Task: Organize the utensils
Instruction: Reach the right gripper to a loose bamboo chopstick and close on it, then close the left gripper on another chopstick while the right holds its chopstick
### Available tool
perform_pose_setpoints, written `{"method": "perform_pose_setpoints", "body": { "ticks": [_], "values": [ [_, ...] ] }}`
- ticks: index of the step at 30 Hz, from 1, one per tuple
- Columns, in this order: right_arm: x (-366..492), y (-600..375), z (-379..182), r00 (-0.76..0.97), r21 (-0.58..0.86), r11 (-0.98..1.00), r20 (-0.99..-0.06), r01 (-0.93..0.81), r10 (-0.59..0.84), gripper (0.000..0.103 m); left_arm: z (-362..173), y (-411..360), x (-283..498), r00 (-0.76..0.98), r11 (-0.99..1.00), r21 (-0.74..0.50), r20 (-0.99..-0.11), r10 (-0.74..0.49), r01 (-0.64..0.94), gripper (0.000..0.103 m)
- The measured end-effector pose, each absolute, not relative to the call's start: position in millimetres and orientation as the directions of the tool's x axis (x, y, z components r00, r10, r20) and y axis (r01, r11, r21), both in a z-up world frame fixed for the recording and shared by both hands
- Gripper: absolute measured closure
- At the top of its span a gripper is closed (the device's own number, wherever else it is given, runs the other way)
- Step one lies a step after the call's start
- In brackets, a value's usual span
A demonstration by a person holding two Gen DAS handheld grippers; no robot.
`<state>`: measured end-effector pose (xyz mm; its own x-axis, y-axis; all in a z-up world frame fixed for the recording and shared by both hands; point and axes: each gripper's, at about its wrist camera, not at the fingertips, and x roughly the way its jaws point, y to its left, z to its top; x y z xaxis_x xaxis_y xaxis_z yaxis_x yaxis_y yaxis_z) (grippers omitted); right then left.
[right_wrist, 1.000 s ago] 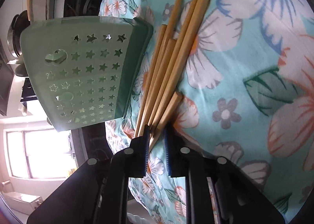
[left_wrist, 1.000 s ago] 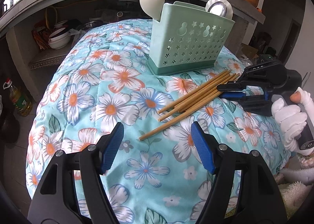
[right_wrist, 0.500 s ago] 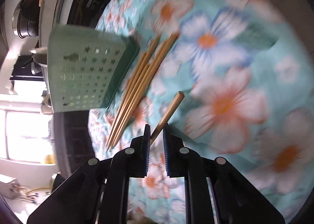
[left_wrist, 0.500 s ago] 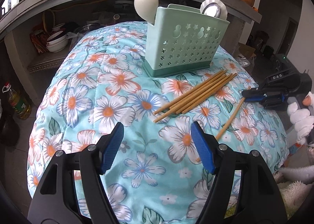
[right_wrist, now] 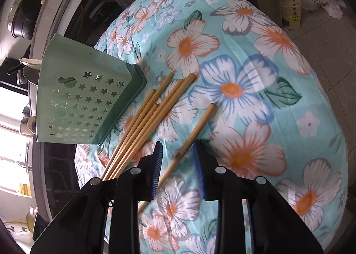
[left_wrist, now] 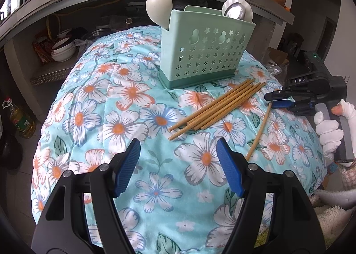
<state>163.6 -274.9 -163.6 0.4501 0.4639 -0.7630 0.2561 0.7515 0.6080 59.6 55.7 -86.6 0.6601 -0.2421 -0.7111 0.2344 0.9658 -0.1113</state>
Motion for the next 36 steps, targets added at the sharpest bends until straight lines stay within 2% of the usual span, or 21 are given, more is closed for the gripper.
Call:
{"method": "perform_pose_setpoints", "body": {
  "ticks": [5,6,7,16,19,24,26,31,36],
  "values": [
    [167.6,-257.1,-158.6,0.476,0.514,0.83,-0.798,0.218,0.37,0.076,-84.8,49.6,60.8,0.665,0.963,-0.107,-0.704,-0.249,0.247,0.036],
    [167.9,-253.2,-156.8,0.477,0.478,0.856,-0.81,0.198,0.341,0.081,-84.5,48.4,61.3,0.665,0.963,-0.105,-0.704,-0.249,0.249,0.036],
    [167.7,-248.1,-155.0,0.48,0.435,0.883,-0.821,0.174,0.31,0.081,-83.8,46.6,62.4,0.666,0.962,-0.1,-0.703,-0.248,0.253,0.036],
    [149.7,-262.7,-153.9,0.453,0.424,0.9,-0.825,0.098,0.339,0.083,-74.6,22.1,83.0,0.667,0.945,-0.055,-0.695,-0.268,0.323,0.036],
    [139.2,-270.6,-155.5,0.45,0.44,0.892,-0.821,0.102,0.353,0.083,-73.5,2.7,90.2,0.675,0.93,0.014,-0.692,-0.257,0.368,0.043],
    [129.9,-284.1,-160.4,0.458,0.499,0.859,-0.793,0.113,0.401,0.083,-78.7,-43.6,98.0,0.682,0.855,0.178,-0.69,-0.244,0.486,0.059],
    [129.9,-286.1,-161.8,0.46,0.516,0.849,-0.784,0.111,0.416,0.083,-84.8,-65.8,99.6,0.685,0.803,0.258,-0.688,-0.237,0.538,0.061],
    [131.0,-292.0,-165.9,0.465,0.557,0.824,-0.76,0.105,0.455,0.083,-106.8,-103.7,105.0,0.703,0.69,0.427,-0.691,-0.169,0.585,0.071],
    [131.1,-299.6,-170.9,0.468,0.612,0.784,-0.726,0.105,0.503,0.085,-122.0,-121.5,108.8,0.717,0.615,0.513,-0.685,-0.126,0.599,0.084]
  ]
}}
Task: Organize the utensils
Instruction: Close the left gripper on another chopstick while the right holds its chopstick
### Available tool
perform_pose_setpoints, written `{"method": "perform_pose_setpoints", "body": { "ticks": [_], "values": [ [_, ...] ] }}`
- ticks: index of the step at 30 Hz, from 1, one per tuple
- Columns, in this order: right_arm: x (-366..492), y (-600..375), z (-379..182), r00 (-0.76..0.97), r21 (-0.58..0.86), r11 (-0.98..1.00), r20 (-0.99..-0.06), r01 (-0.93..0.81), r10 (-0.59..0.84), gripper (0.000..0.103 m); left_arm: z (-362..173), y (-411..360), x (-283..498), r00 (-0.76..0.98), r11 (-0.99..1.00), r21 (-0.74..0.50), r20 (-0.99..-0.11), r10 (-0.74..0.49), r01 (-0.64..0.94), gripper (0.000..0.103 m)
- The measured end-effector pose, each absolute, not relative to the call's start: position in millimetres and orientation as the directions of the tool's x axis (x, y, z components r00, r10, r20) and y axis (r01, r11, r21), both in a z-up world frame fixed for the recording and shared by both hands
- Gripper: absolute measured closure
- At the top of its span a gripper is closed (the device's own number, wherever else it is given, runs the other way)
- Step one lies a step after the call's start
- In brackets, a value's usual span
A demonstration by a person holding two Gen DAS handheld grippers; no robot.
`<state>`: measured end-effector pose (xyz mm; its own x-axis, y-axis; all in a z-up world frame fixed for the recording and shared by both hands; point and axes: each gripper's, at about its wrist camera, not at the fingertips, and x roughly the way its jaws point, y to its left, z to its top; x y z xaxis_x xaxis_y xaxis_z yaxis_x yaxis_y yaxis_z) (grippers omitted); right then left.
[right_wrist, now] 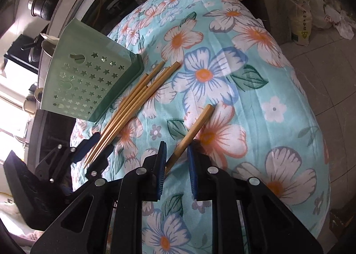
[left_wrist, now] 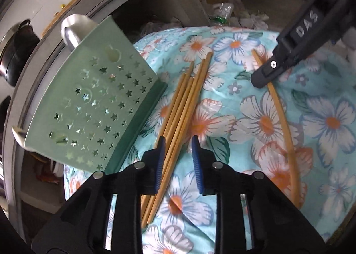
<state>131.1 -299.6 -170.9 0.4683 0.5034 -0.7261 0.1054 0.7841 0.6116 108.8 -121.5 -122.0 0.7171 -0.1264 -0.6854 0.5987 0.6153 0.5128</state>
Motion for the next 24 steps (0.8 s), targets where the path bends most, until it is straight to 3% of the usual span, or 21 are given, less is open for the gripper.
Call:
{"method": "perform_pose_setpoints", "body": {
  "ticks": [5,14,24],
  "values": [
    [131.0,-300.4,-172.4,0.473,0.633,0.768,-0.708,0.098,0.524,0.085,-131.4,-130.4,115.4,0.726,0.582,0.557,-0.682,-0.085,0.592,0.093],
    [129.3,-307.6,-175.5,0.476,0.665,0.741,-0.684,0.094,0.553,0.086,-129.1,-136.1,110.9,0.722,0.569,0.557,-0.686,-0.095,0.604,0.096],
    [129.9,-306.5,-175.4,0.476,0.664,0.742,-0.683,0.09,0.553,0.086,-112.1,-112.9,89.6,0.554,0.631,0.309,-0.8,-0.233,0.711,0.098]
  ]
}}
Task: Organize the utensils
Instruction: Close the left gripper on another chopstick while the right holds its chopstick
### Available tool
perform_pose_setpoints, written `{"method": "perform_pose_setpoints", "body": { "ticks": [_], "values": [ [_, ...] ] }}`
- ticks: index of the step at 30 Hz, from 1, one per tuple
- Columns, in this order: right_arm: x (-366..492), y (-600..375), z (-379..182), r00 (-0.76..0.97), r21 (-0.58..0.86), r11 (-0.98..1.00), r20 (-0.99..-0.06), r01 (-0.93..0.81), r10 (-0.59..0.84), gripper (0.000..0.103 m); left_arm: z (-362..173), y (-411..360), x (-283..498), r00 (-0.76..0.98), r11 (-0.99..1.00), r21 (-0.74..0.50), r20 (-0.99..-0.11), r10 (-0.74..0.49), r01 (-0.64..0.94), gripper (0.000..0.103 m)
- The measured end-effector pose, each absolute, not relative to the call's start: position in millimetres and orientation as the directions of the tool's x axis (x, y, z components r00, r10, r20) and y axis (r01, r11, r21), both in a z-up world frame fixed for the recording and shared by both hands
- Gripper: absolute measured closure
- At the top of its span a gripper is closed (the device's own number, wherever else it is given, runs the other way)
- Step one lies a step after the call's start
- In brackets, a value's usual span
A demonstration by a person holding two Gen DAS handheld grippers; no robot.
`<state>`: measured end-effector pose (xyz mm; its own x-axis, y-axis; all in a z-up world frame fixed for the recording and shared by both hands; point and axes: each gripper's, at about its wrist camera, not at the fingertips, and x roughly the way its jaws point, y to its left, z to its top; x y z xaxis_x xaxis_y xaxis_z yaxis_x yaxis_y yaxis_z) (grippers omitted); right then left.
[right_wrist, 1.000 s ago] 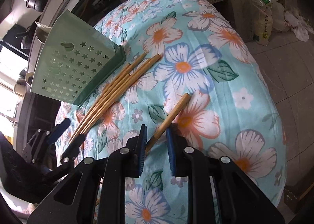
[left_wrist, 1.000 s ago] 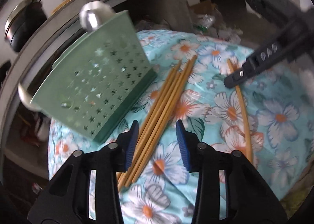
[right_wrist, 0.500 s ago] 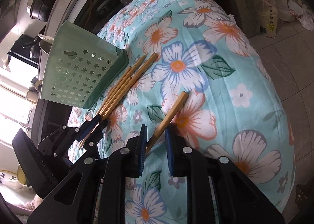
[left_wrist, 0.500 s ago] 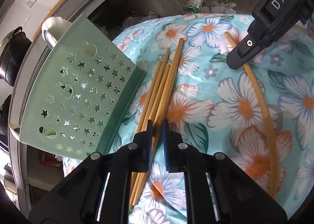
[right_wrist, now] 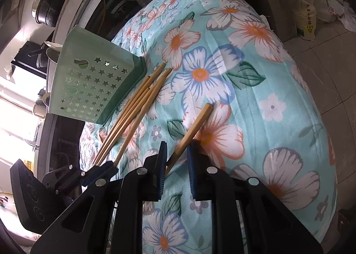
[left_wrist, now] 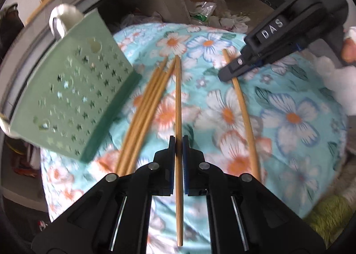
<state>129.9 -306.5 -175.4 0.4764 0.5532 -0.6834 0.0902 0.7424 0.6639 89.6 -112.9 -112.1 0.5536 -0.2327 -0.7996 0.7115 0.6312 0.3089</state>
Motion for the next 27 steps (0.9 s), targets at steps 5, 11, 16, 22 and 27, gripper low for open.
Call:
{"method": "perform_pose_setpoints", "body": {
  "ticks": [5,11,16,22,27],
  "values": [
    [130.4,-303.9,-172.9,0.47,0.652,0.754,-0.692,0.083,0.548,0.085,-113.8,-88.7,84.5,0.478,0.669,0.21,-0.844,-0.244,0.713,0.098],
    [126.8,-292.9,-167.2,0.448,0.599,0.799,-0.727,0.044,0.52,0.085,-117.3,-63.3,84.7,0.414,0.748,0.066,-0.863,-0.29,0.661,0.097],
    [121.4,-290.4,-166.6,0.417,0.594,0.804,-0.738,0.03,0.53,0.085,-116.9,-48.3,86.3,0.382,0.783,-0.019,-0.866,-0.323,0.621,0.094],
    [121.8,-290.9,-164.5,0.401,0.606,0.794,-0.736,0.031,0.546,0.083,-104.7,-45.4,93.5,0.384,0.792,-0.1,-0.833,-0.398,0.603,0.074],
    [123.6,-303.4,-166.9,0.416,0.681,0.728,-0.687,0.082,0.596,0.076,-95.1,-58.9,106.7,0.381,0.782,-0.129,-0.818,-0.431,0.609,0.073]
  ]
}}
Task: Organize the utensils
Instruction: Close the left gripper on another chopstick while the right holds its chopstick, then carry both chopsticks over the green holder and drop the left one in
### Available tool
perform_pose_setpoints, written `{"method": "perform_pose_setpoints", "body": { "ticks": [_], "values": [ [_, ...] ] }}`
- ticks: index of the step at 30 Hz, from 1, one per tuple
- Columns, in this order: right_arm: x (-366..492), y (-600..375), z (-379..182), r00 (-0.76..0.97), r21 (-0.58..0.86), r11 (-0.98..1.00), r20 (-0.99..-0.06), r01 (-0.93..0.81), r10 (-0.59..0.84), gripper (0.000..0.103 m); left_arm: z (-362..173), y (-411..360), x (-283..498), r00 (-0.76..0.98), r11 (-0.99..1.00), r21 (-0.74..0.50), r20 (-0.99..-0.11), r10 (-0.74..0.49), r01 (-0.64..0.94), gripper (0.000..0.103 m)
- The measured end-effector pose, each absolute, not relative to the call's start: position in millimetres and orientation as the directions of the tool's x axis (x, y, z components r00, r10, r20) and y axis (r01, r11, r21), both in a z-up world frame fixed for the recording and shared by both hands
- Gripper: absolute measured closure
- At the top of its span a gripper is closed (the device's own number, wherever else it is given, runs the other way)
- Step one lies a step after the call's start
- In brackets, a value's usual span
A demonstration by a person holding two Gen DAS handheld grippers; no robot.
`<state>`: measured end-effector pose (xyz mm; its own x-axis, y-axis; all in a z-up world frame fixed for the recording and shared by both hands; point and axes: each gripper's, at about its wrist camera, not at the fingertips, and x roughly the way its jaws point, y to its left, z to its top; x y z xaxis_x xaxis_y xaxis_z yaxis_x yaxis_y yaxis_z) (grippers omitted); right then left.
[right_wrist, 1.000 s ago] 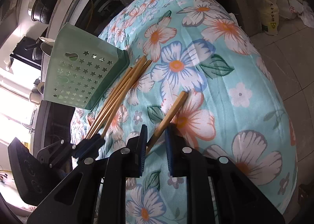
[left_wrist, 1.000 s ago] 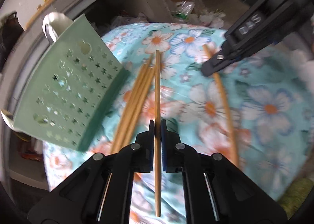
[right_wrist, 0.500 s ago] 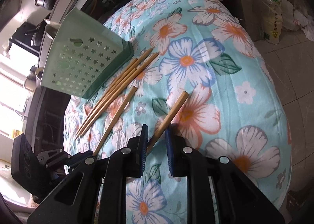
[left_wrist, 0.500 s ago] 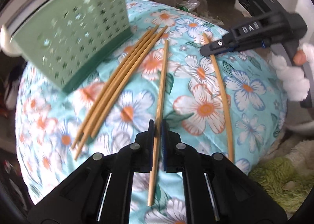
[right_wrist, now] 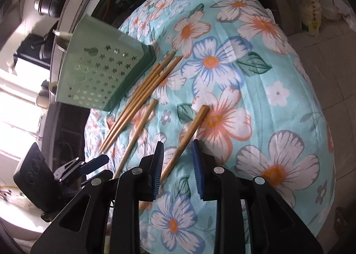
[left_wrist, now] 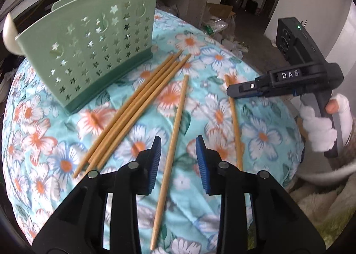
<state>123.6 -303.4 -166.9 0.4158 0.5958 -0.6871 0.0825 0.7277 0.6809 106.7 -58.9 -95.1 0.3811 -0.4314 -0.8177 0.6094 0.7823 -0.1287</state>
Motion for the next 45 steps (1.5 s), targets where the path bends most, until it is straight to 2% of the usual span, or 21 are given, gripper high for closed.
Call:
{"method": "perform_pose_setpoints", "body": {
  "ticks": [5,16,25,28,30,35,45],
  "values": [
    [129.8,-314.6,-177.7,0.427,0.765,0.627,-0.621,0.147,0.657,0.075,-98.1,-83.3,128.6,0.381,0.784,-0.124,-0.821,-0.426,0.609,0.073],
    [137.5,-322.8,-193.9,0.453,0.816,0.533,-0.571,0.223,0.684,0.076,-116.6,-119.8,156.5,0.352,0.777,-0.081,-0.859,-0.372,0.625,0.073],
    [134.0,-328.0,-201.3,0.478,0.822,0.502,-0.566,0.269,0.671,0.09,-126.1,-135.9,176.1,0.335,0.793,-0.091,-0.873,-0.355,0.603,0.081],
    [134.1,-327.3,-203.7,0.482,0.821,0.499,-0.568,0.278,0.667,0.095,-127.0,-139.5,179.5,0.344,0.801,-0.083,-0.873,-0.345,0.593,0.087],
    [135.2,-326.3,-203.4,0.481,0.822,0.497,-0.566,0.277,0.669,0.095,-127.1,-141.0,180.9,0.35,0.802,-0.078,-0.872,-0.343,0.592,0.093],
    [134.2,-330.4,-204.5,0.494,0.846,0.458,-0.532,0.274,0.688,0.095,-121.6,-147.5,180.7,0.363,0.795,-0.068,-0.864,-0.35,0.603,0.097],
    [132.4,-325.8,-148.5,0.575,0.836,0.536,-0.499,0.121,0.649,0.096,-69.9,-118.7,167.2,0.443,0.812,-0.128,-0.784,-0.434,0.569,0.097]
  ]
}}
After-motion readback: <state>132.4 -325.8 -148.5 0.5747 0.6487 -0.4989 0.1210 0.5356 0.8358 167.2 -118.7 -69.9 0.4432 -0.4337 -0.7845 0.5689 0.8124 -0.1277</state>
